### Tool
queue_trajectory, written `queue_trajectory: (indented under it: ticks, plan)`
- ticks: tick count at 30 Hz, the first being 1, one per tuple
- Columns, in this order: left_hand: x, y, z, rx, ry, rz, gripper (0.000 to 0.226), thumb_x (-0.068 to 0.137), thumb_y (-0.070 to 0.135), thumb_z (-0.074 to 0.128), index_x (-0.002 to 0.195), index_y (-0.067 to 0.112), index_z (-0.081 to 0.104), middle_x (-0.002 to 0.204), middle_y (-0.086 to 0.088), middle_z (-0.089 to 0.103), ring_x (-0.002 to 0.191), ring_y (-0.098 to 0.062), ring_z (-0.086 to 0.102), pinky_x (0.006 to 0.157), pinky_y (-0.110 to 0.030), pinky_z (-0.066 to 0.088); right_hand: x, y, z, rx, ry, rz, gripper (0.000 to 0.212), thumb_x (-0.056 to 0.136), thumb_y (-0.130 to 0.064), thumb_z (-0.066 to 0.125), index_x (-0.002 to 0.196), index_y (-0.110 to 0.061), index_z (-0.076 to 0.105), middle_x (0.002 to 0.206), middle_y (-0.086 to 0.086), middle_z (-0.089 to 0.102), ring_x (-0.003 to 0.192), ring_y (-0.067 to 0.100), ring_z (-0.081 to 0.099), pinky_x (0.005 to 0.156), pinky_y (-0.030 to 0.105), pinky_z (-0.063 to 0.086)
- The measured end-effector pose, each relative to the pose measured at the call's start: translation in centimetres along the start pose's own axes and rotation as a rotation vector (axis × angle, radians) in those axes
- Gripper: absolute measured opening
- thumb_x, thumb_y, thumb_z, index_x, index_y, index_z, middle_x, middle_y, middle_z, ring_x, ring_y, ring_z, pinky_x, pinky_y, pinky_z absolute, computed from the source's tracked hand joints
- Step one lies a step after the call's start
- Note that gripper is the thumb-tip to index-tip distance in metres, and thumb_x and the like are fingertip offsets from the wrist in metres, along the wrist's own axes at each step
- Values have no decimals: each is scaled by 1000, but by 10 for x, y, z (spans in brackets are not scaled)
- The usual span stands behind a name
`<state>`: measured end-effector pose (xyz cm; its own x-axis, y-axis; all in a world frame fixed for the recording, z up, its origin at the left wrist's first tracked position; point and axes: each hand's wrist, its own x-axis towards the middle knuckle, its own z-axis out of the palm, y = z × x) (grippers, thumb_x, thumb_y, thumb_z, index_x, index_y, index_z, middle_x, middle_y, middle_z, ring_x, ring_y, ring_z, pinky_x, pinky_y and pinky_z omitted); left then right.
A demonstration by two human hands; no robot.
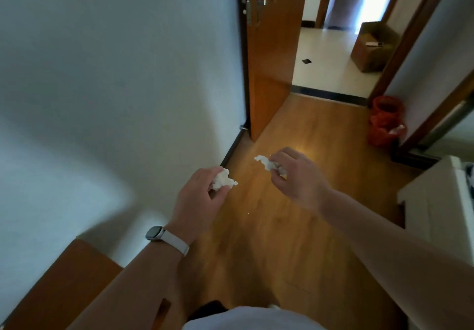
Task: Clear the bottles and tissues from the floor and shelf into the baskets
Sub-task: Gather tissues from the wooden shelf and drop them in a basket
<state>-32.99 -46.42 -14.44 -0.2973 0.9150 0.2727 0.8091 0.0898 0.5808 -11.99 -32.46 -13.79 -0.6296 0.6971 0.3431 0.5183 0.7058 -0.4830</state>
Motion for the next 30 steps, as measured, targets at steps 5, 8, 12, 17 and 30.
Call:
queue_trajectory:
  ticks: [5,8,12,17,30]
  plan:
    - [57,21,28,-12,-61,84,40,91,32,67,128,19,59,117,3,62,96,-9,58,79,-23,54,13,38,-23,-14,95,79,22,85,-16,63,107,-16,64,101,-5,59,78,6,50,64,12,34]
    - [91,21,46,-38,-94,116,41,92,34,65,129,20,57,119,4,60,98,-9,58,80,-25,56,25,57,-28,-51,116,109,21,85,-16,63,106,-16,64,99,-6,59,78,7,50,64,11,32]
    - [147,6,73,-67,-128,158,40,91,36,65,128,23,57,120,7,59,98,-5,55,78,-12,46,58,82,-33,-90,105,153,19,85,-12,65,104,-12,65,100,-2,59,81,13,54,66,17,35]
    - [241,-10,103,-119,-160,240,37,91,35,66,126,26,56,117,8,61,94,0,54,74,-6,42,119,111,-35,-161,108,313,25,89,-21,62,114,-18,63,106,-9,55,87,6,52,68,11,35]
    - [448,-24,149,-258,-258,418,42,91,33,65,130,20,57,120,4,61,100,-4,58,79,-20,56,256,192,-28,-273,198,472,27,88,-27,65,114,-26,60,108,-14,55,89,1,54,69,6,40]
